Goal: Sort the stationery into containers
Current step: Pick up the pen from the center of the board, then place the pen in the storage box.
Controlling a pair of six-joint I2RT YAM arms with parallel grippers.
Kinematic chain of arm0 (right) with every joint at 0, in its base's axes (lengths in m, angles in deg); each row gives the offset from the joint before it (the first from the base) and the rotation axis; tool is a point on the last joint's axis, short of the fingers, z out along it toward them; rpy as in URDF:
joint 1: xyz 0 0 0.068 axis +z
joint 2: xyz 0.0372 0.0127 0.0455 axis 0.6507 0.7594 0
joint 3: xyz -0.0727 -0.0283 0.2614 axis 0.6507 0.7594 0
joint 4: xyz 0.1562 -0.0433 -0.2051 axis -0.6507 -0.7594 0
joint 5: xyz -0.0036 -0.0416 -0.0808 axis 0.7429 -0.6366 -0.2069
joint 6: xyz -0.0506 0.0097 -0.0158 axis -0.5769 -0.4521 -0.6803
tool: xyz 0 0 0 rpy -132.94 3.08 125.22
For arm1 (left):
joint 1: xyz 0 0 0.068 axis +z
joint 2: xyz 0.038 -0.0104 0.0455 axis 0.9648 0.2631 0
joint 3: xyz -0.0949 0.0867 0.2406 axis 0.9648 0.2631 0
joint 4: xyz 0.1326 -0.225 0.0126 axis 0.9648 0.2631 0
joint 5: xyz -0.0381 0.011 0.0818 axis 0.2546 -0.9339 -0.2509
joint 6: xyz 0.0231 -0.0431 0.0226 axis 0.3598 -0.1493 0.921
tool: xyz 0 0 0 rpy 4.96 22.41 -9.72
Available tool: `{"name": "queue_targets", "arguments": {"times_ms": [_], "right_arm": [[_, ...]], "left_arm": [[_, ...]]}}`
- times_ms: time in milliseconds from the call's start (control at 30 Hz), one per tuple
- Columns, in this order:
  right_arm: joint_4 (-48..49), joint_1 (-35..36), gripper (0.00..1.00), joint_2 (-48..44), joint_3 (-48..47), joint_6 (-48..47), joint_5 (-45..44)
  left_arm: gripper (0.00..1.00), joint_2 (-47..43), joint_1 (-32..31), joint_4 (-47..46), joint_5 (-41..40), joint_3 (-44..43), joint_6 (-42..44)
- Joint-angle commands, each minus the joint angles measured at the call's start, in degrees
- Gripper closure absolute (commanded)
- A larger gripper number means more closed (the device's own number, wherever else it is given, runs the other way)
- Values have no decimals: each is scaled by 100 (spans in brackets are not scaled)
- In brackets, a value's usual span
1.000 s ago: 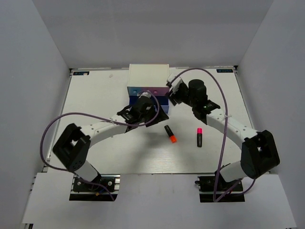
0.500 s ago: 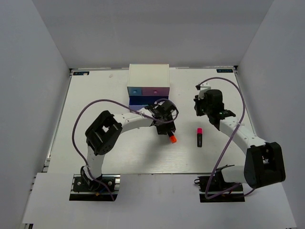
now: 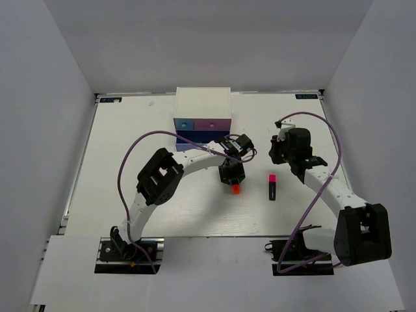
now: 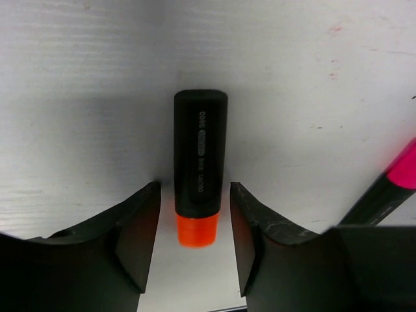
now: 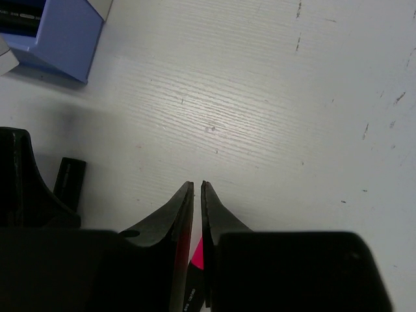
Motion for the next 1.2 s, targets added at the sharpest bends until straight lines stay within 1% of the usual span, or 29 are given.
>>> {"name": "queue_targets", "arguments": {"times_ms": [0,33,67,133,167,200,233,267,300,333,367,400,433,467,500,533,567,600,633,667,700,767,867,900,933,1000,1100,1167], "right_arm": [[70,-89,84,-144,56,164,167],[87,-98,84,-135,65,181,176],[87,-98,84,-135,65,190,220],[96,-133,84,-126,56,181,238],[113,-150,84,-109,73,164,255],[96,-150,81,-118,74,172,282],[96,-159,79,-118,74,129,308],[96,-159,75,-135,100,102,421],[96,-159,60,-153,117,41,483],[105,-159,50,-161,135,32,623],[96,-185,43,-188,161,23,781],[61,-186,37,-231,222,-229,853],[104,-203,32,-267,249,-249,975],[122,-186,32,-319,284,-267,1063],[148,-194,32,-363,372,-328,1125],[201,-186,32,-390,399,-346,1161],[201,-186,32,-407,434,-355,1196],[228,-186,32,-434,451,-372,1213],[210,-186,32,-425,460,-390,1222],[219,-194,32,-425,460,-407,1222],[219,-203,32,-408,469,-416,1222],[237,-194,32,-416,478,-460,1222],[245,-203,32,-425,495,-460,1231],[263,-177,32,-425,513,-460,1231],[263,-203,32,-434,513,-460,1240],[263,-194,33,-443,530,-478,1257],[263,-203,33,-460,548,-487,1240],[254,-194,33,-478,557,-495,1240]], "left_arm": [[44,88,-60,462,-116,124,128],[47,88,-60,462,-116,124,189],[54,88,-60,462,-55,124,242],[61,88,-60,401,-54,124,373],[67,88,-60,348,-54,124,374],[70,27,-60,348,-54,124,444],[73,-52,-112,104,-54,176,523],[80,-148,-165,-55,-54,272,758],[83,-289,-166,-265,-115,491,900],[86,-699,-235,-876,-176,676,1067],[86,-964,-236,-1213,-177,878,1277],[86,-1254,-288,-1591,-247,1115,1366],[86,-1544,-289,-1969,-352,1648,1445],[86,-2104,-289,-2590,-422,1906,1446],[86,-2370,-158,-2892,-423,2404,1446],[86,-2617,-105,-3148,-597,2653,1298],[86,-2863,-104,-3594,-729,2881,1140],[84,-3100,-17,-3859,-887,3301,1034],[80,-3520,36,-4123,-1176,3497,937],[78,-3698,37,-4387,-1266,3673,849],[78,-3857,106,-4894,-1336,3962,701],[75,-4173,177,-5153,-1670,4131,428],[75,-4446,388,-5776,-2162,4665,-239],[75,-4499,475,-5961,-2416,4807,-668],[75,-4500,528,-6189,-2523,4948,-837],[77,-4570,607,-6724,-2873,5282,-1372],[77,-4387,739,-7182,-3314,5389,-1787],[77,-4228,801,-7412,-3455,5328,-1850]]}}
